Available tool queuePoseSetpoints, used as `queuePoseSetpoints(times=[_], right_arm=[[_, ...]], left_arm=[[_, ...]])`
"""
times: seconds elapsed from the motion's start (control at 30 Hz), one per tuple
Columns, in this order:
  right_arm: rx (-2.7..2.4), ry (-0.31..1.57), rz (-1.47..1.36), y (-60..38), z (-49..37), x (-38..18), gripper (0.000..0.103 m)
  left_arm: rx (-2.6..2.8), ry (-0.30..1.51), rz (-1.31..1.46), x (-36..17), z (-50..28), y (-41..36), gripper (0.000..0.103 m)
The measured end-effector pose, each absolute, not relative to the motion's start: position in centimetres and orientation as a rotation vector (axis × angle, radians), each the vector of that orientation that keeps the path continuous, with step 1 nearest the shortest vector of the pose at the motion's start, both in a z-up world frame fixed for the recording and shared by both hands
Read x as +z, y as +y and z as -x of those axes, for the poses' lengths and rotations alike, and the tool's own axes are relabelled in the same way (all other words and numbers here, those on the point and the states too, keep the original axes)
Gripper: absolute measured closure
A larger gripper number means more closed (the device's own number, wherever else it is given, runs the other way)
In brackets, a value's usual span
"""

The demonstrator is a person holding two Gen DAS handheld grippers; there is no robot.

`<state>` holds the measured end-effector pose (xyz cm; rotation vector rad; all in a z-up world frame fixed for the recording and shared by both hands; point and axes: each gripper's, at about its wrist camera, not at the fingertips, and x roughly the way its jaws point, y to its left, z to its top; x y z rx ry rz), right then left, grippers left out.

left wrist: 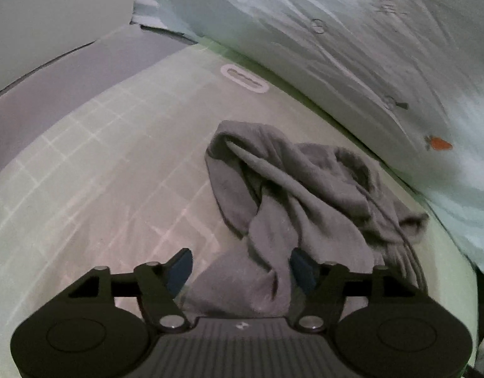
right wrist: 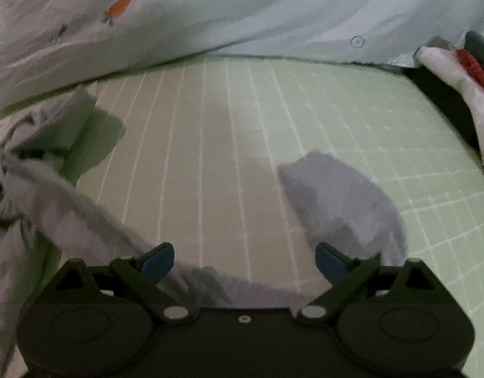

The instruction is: Fold clothes

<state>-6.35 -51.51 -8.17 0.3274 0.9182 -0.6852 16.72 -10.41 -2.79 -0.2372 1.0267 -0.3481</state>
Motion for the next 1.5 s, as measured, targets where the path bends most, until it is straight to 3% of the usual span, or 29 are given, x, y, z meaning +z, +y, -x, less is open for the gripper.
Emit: queuePoseSetpoints(times=[0.2, 0.4, 0.7, 0.77, 0.83, 1.0, 1.13, 1.33, 1.4, 1.43, 1.47, 1.5], right_arm=[[-0.658, 0.969, -0.258, -51.4, 6.6, -8.6, 0.006], [-0.594, 1.073, 0.165, -54.3, 2.8, -8.9, 0.006], [-0.458, 1.172, 0.824, -58.6, -3.0, -9.3, 0.007], [-0.639, 1.193, 0.717, -61.4, -4.2, -9.6, 0.007], [-0.806, 1.140, 0.400, -64.4, -4.0, -8.7, 0.007], [-1.050, 0.833, -0.369, -66.8, 3.9, -8.5, 0.006], [-1.048, 0.769, -0.532, -62.5, 10.4, -10.0, 0.006], [-0.880, 0.848, -0.467, -58.1, 14.3, -11.3, 0.007], [-0.817, 0.844, -0.415, -57.7, 14.1, -11.1, 0.021], [-0.797, 0.842, -0.404, -58.1, 14.1, -10.7, 0.045], [-0.780, 0.841, -0.395, -58.5, 14.0, -10.2, 0.081], [-0.792, 0.807, -0.396, -59.4, 14.3, -9.2, 0.091]], left_arm=[[-0.331, 1.034, 0.246, -3.0, -15.8, -10.5, 0.030], [-0.361, 0.977, -0.032, -2.8, -14.3, -13.5, 0.030], [-0.318, 1.059, -0.141, -5.7, -11.2, -15.4, 0.030], [-0.324, 1.056, -0.182, -6.5, -10.0, -16.1, 0.030], [-0.322, 1.024, -0.231, -6.7, -9.0, -16.7, 0.029], [-0.285, 1.008, -0.188, -6.6, -8.6, -16.5, 0.029], [-0.230, 0.996, -0.090, -6.9, -7.5, -15.7, 0.028], [-0.176, 0.985, -0.047, -7.5, -5.8, -15.9, 0.023], [-0.164, 0.984, -0.059, -7.6, -5.7, -16.4, 0.023], [-0.160, 0.986, -0.061, -7.6, -5.7, -16.6, 0.022], [-0.156, 0.989, -0.059, -7.5, -5.7, -16.7, 0.022], [-0.154, 0.991, -0.056, -7.5, -5.8, -16.8, 0.022]])
